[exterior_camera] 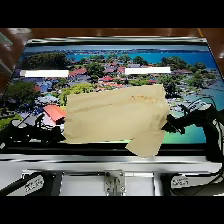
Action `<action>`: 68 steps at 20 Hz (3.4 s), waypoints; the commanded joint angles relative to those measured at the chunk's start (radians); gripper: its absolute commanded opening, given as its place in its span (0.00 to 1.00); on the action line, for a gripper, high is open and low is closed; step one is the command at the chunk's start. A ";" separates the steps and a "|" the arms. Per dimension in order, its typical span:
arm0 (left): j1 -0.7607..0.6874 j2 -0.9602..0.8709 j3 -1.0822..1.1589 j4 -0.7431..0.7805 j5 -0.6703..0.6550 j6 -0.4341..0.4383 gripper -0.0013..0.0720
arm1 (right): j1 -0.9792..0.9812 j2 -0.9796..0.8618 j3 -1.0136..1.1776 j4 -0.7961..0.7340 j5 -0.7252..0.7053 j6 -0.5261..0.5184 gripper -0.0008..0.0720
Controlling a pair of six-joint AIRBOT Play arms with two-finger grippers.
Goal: Fold the shirts.
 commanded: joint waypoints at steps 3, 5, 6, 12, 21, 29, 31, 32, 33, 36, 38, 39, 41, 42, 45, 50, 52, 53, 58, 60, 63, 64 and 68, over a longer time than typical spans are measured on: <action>-0.001 0.074 0.203 0.034 -0.021 -0.005 0.07 | 0.074 0.194 0.045 -0.026 0.023 -0.032 0.10; -0.001 0.175 0.374 0.036 -0.025 -0.003 0.07 | 0.074 0.359 0.140 0.047 0.014 -0.106 0.10; -0.001 0.225 0.463 0.036 -0.022 0.011 0.08 | 0.074 0.448 0.204 0.059 -0.009 -0.136 0.10; 0.000 0.508 0.978 0.036 0.060 0.049 0.08 | 0.074 0.913 0.497 0.060 -0.425 -0.134 0.10; 0.000 0.718 1.274 0.129 0.019 -0.047 0.08 | 0.073 1.151 0.756 -0.135 -0.299 -0.018 0.10; 0.002 0.785 1.273 0.300 -0.246 -0.079 0.08 | 0.073 1.220 0.786 -0.326 0.047 0.087 0.10; 0.002 0.768 1.261 0.300 -0.324 -0.080 0.08 | 0.073 1.199 0.786 -0.364 0.148 0.085 0.10; 0.002 0.755 1.236 0.300 -0.394 -0.080 0.08 | 0.073 1.173 0.786 -0.365 0.221 0.084 0.10; 0.002 0.745 1.194 0.303 -0.443 -0.079 0.08 | 0.073 1.136 0.786 -0.363 0.306 0.084 0.10; 0.001 0.710 0.969 0.353 -0.434 -0.079 0.08 | 0.073 0.984 0.742 -0.352 0.487 0.084 0.10; 0.001 0.648 0.798 0.355 -0.403 -0.078 0.08 | 0.073 0.865 0.668 -0.303 0.492 0.089 0.10; 0.001 0.603 0.723 0.355 -0.372 -0.068 0.08 | 0.073 0.794 0.628 -0.260 0.482 0.087 0.10; 0.001 0.483 0.609 0.335 -0.296 -0.068 0.08 | 0.080 0.650 0.565 -0.183 0.397 0.089 0.10; 0.001 0.405 0.581 0.311 -0.230 -0.067 0.08 | 0.097 0.576 0.554 -0.156 0.312 0.089 0.10; -0.017 0.177 0.601 0.205 0.013 0.006 0.08 | 0.194 0.349 0.555 -0.096 -0.036 0.140 0.10; -0.085 -0.114 0.707 0.048 0.257 0.023 0.08 | 0.378 0.078 0.555 -0.113 -0.514 0.133 0.10; -0.122 -0.195 0.716 0.043 0.337 0.057 0.08 | 0.440 0.006 0.555 -0.192 -0.644 0.131 0.10; -0.133 -0.230 0.717 0.043 0.396 0.064 0.08 | 0.460 -0.022 0.555 -0.238 -0.701 0.132 0.10; -0.134 -0.358 0.719 0.028 0.491 0.064 0.08 | 0.431 -0.103 0.555 -0.279 -0.794 0.209 0.10; -0.134 -0.396 0.718 0.028 0.463 0.064 0.08 | 0.387 -0.125 0.555 -0.278 -0.745 0.239 0.10; -0.134 -0.431 0.718 0.028 0.409 0.063 0.08 | 0.343 -0.159 0.555 -0.279 -0.618 0.239 0.10; -0.135 -0.439 0.718 0.027 0.382 0.063 0.08 | 0.340 -0.169 0.554 -0.279 -0.587 0.239 0.10; -0.137 -0.451 0.719 0.024 0.322 0.063 0.08 | 0.342 -0.173 0.555 -0.279 -0.561 0.235 0.10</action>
